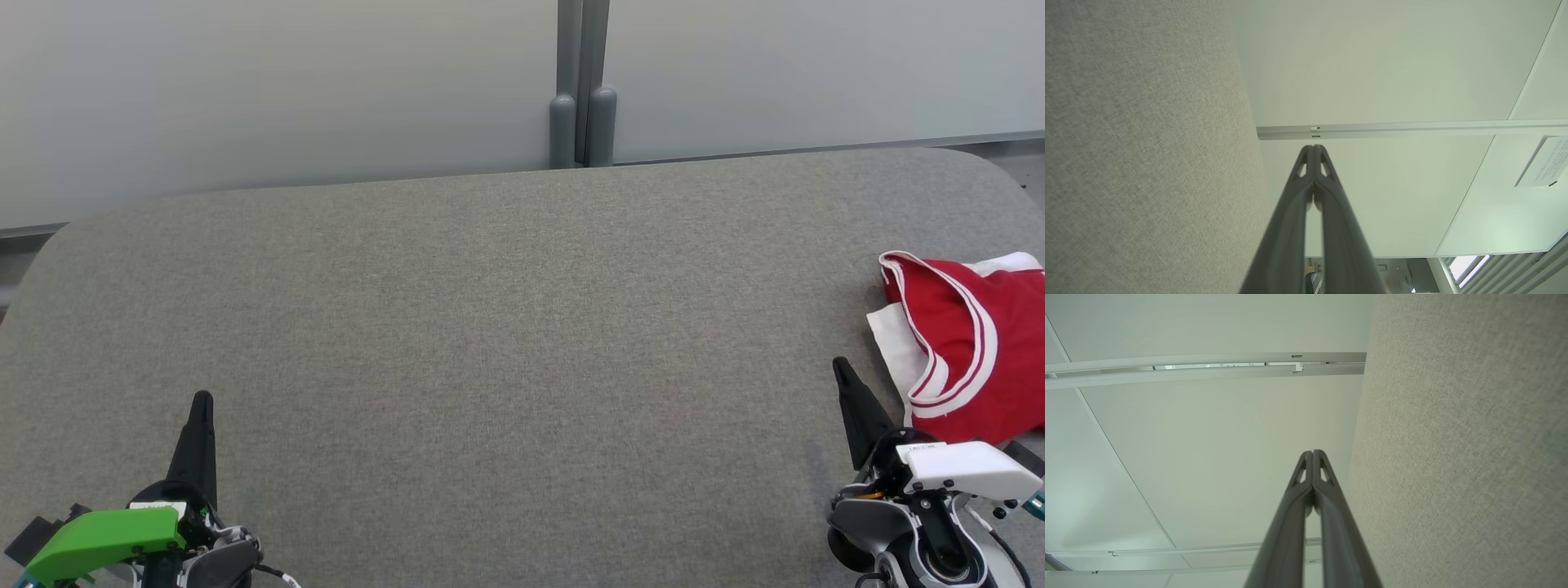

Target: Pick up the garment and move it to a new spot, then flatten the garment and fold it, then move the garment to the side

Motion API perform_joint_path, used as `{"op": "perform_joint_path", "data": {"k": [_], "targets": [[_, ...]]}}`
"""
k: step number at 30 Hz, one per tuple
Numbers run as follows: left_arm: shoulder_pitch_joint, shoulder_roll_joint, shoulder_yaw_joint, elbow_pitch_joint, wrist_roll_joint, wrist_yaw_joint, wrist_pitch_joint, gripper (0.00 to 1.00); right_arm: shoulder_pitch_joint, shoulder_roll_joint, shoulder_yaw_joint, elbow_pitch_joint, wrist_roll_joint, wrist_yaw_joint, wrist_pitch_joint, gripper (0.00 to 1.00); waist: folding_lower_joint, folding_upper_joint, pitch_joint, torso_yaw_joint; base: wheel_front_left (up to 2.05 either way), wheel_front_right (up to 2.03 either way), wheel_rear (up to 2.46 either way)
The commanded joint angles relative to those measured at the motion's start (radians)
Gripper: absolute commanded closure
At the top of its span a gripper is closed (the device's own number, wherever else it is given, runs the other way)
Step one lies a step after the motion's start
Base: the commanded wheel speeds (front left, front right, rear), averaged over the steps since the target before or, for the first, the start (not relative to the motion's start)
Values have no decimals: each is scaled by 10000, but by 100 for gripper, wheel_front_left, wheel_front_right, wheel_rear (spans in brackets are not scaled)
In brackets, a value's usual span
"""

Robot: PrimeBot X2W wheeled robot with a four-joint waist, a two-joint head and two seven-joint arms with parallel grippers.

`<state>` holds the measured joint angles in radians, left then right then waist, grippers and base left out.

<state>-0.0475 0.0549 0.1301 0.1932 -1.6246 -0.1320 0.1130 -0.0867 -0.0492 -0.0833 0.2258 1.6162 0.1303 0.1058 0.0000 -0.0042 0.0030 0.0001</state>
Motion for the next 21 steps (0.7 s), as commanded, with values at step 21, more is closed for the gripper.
{"op": "perform_joint_path", "data": {"k": [21], "targets": [[-118,-21,70,-8,47,-32,43,100,-63,-35,-28,18,23,7,34,100,0,42,0,0,0,0,0]]}}
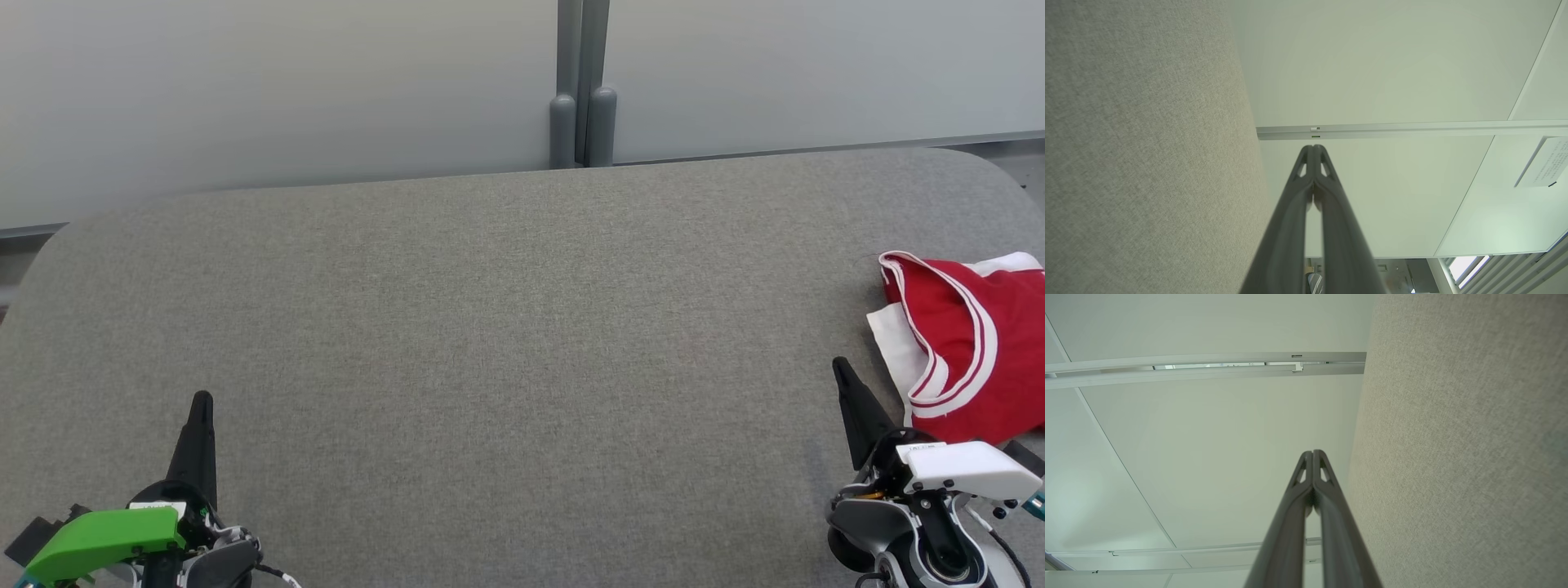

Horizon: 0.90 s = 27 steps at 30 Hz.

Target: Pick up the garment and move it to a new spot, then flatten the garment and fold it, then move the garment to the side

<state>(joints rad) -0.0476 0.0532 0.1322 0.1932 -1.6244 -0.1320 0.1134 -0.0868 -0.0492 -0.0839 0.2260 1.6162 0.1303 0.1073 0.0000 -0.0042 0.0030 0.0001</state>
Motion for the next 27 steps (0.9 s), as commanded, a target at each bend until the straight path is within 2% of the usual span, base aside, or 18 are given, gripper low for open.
{"op": "perform_joint_path", "data": {"k": [1,27], "targets": [[-117,-3,49,-8,47,-32,40,100,-62,-35,-23,16,23,7,19,100,0,42,0,0,0,0,0],[-120,-21,73,-7,67,-32,61,100,-63,-32,-28,16,17,7,23,100,0,42,0,0,0,0,0]]}}
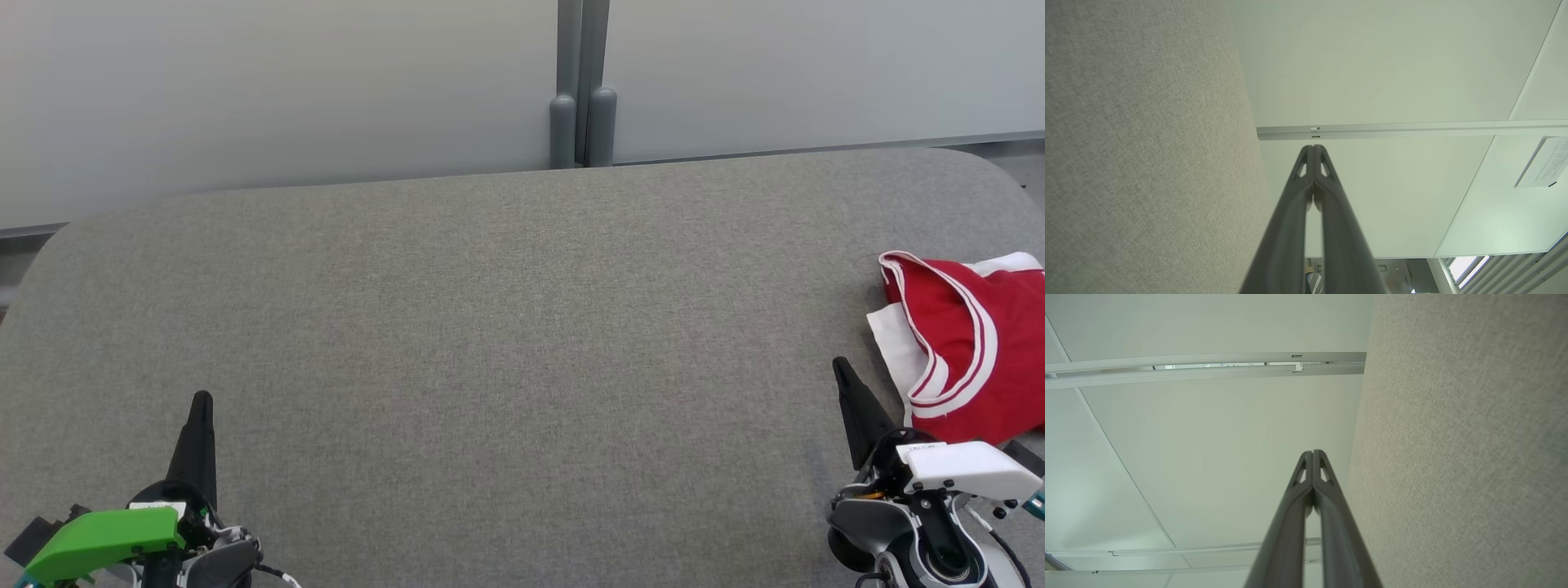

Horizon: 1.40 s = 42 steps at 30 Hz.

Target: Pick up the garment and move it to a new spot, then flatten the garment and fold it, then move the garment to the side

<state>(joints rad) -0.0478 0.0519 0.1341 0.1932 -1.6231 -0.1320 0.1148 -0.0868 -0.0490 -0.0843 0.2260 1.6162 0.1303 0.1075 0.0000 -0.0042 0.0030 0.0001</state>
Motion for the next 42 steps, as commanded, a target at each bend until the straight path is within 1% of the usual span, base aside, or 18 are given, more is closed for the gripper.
{"op": "perform_joint_path", "data": {"k": [1,42], "targets": [[-119,-9,53,-7,55,-32,49,100,-63,-33,-24,16,16,7,22,100,0,42,0,0,0,0,0],[-122,-23,72,-9,69,-32,57,100,-63,-31,-29,17,11,7,25,100,0,42,0,0,0,0,0]]}}
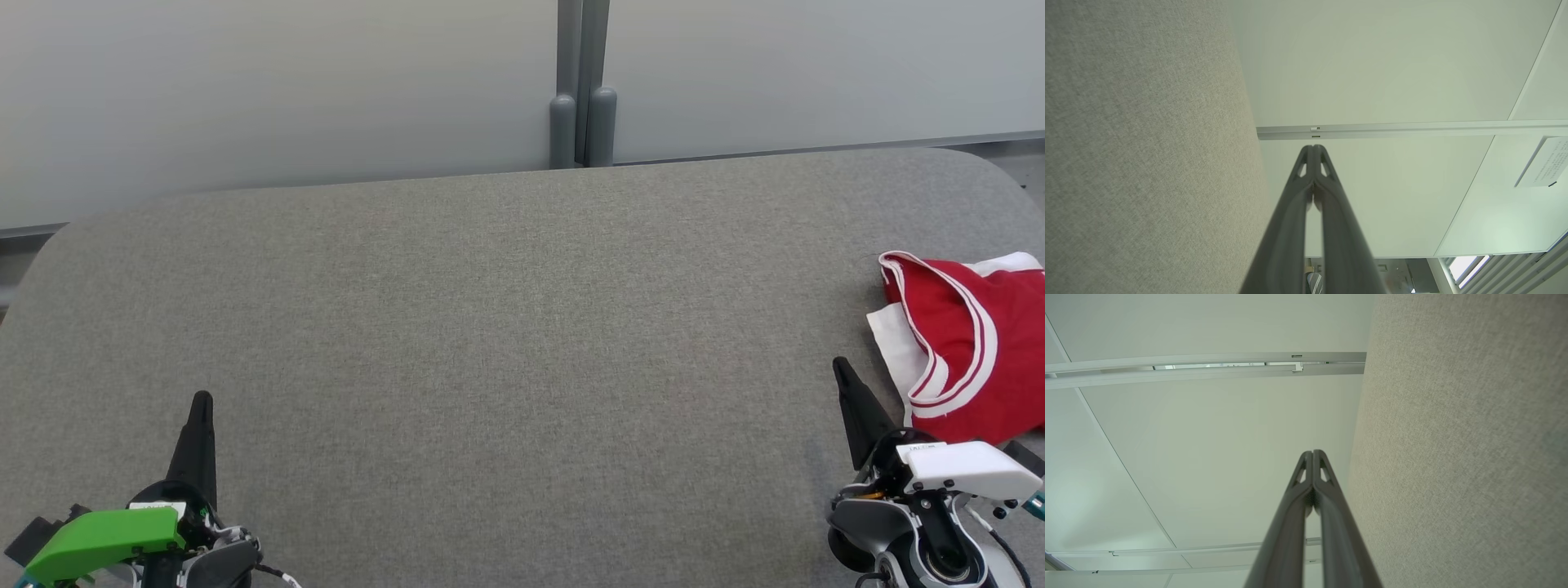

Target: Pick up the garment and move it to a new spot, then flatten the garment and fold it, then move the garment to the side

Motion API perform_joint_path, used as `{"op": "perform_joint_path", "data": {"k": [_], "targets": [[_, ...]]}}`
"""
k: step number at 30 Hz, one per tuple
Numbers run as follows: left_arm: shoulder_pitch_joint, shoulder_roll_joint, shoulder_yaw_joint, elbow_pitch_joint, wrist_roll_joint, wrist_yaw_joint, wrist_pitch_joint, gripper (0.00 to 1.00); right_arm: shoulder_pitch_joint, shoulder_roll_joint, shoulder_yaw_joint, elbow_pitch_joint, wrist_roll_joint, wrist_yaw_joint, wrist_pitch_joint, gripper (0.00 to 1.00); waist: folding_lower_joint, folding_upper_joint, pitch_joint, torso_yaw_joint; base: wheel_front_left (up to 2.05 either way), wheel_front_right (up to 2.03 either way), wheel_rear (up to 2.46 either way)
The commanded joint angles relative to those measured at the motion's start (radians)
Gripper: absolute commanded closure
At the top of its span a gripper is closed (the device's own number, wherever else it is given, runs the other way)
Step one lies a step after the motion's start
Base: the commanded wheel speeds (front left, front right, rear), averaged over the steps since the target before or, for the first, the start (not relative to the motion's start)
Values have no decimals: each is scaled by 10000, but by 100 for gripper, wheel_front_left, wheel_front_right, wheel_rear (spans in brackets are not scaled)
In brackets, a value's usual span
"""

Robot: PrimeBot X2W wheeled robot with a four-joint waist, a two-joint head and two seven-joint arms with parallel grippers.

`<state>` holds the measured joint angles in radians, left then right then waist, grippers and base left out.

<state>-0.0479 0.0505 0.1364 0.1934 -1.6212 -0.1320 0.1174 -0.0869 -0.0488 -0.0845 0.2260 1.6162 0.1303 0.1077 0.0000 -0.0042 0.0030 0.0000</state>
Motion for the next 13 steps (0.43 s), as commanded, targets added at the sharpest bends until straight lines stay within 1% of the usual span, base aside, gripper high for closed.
{"op": "perform_joint_path", "data": {"k": [1,13], "targets": [[-121,-10,49,-11,50,-32,29,100,-62,-33,-25,17,11,7,22,100,0,42,0,0,0,0,0],[-122,-13,52,-11,47,-32,35,100,-62,-32,-27,17,10,8,20,100,0,42,0,0,0,0,0]]}}
